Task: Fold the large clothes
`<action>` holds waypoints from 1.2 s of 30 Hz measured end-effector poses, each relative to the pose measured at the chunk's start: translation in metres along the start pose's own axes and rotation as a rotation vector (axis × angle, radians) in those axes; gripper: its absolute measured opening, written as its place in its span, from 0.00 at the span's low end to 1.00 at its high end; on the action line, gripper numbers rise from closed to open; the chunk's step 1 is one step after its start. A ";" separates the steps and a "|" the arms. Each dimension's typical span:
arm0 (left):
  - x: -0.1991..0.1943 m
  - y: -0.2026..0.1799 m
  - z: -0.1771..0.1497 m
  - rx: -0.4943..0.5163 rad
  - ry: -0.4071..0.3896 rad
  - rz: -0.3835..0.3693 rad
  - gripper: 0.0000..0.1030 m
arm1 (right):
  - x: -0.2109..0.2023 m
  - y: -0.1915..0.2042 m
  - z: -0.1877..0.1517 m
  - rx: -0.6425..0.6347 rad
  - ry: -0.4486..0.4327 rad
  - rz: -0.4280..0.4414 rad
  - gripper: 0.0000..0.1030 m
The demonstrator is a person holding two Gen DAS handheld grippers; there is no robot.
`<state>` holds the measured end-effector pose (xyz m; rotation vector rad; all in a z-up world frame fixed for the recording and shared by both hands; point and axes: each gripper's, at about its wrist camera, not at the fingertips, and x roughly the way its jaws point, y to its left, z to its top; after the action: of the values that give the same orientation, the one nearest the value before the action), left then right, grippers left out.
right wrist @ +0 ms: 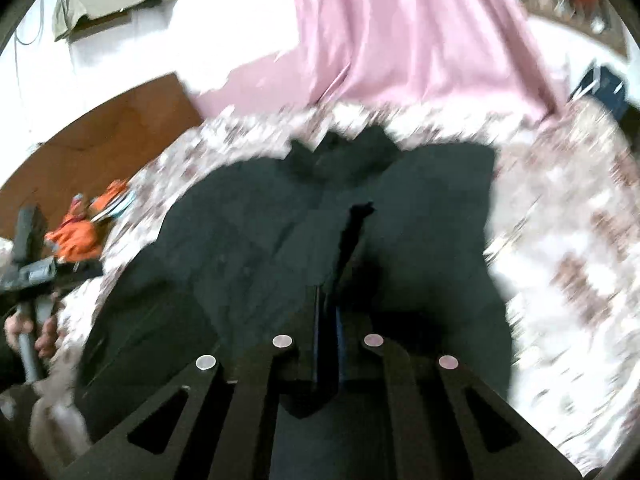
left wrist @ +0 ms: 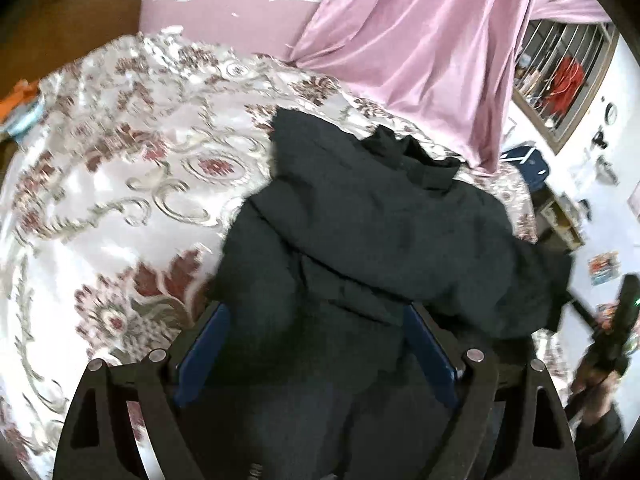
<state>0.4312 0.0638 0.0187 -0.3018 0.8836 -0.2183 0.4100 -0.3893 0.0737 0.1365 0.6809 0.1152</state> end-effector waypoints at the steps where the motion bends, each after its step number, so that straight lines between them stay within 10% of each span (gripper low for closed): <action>1: 0.001 0.004 0.005 0.001 0.000 0.020 0.85 | -0.002 -0.005 0.007 0.003 -0.024 -0.029 0.06; 8: 0.024 0.013 0.054 -0.109 -0.032 0.040 0.85 | 0.020 -0.024 0.024 -0.067 0.060 -0.231 0.11; 13: 0.058 -0.016 0.069 -0.046 -0.031 0.055 0.85 | 0.011 -0.025 0.026 -0.046 -0.017 -0.228 0.53; 21: 0.132 -0.066 0.043 0.069 0.083 0.126 0.87 | 0.076 -0.002 0.003 -0.064 0.116 -0.112 0.53; 27: 0.169 -0.090 0.018 0.313 0.090 0.338 1.00 | 0.110 0.004 -0.026 -0.152 0.170 -0.196 0.54; 36: 0.187 -0.101 0.001 0.392 0.039 0.459 1.00 | 0.118 0.019 -0.040 -0.237 0.141 -0.273 0.56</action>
<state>0.5403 -0.0883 -0.0810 0.2710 0.9044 0.0319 0.4741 -0.3498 -0.0271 -0.1944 0.8148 -0.0580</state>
